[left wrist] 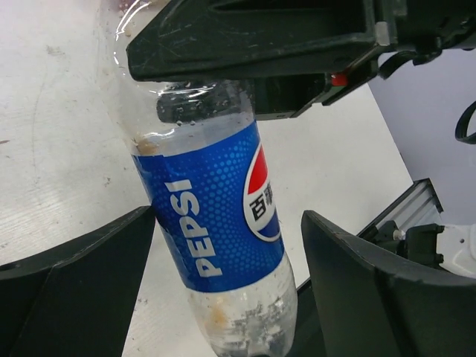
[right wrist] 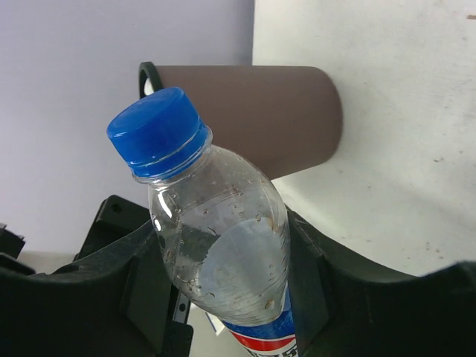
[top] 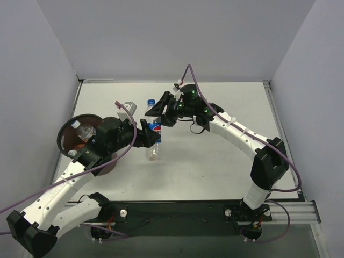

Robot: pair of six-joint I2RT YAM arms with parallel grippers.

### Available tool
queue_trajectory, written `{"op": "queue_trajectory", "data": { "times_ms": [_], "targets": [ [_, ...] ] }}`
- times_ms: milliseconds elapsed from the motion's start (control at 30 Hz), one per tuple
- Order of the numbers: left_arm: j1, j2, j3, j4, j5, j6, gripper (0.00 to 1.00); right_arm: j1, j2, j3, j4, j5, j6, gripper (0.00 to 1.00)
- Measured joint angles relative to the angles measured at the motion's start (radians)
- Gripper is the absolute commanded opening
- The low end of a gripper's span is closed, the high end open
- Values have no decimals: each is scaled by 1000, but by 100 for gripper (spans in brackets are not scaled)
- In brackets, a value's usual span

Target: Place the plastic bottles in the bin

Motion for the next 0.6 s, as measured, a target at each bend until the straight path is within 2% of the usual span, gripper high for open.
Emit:
{"op": "queue_trajectory", "data": {
  "times_ms": [200,333,433,467,500,533,567,600],
  "targets": [
    [2,2,1,-7,-35,19,86,26,-1,0,71,-27,62,16],
    [2,1,3,-10,-63,29,78,45,-2,0,94,-40,76,16],
    [2,-4,8,-20,-74,35,58,50,-2,0,106,-39,76,18],
    [1,-5,12,-23,-78,37,45,51,-2,0,110,-38,76,22],
    [2,-5,14,-25,-82,38,39,51,-2,0,113,-38,75,29],
    [2,-6,15,-26,-87,38,34,51,-2,0,118,-40,73,48],
    [2,-6,15,-27,-91,35,26,51,-4,0,123,-40,70,56],
    [2,-9,15,-26,-95,34,24,52,-5,0,125,-40,68,68]
  ]
}}
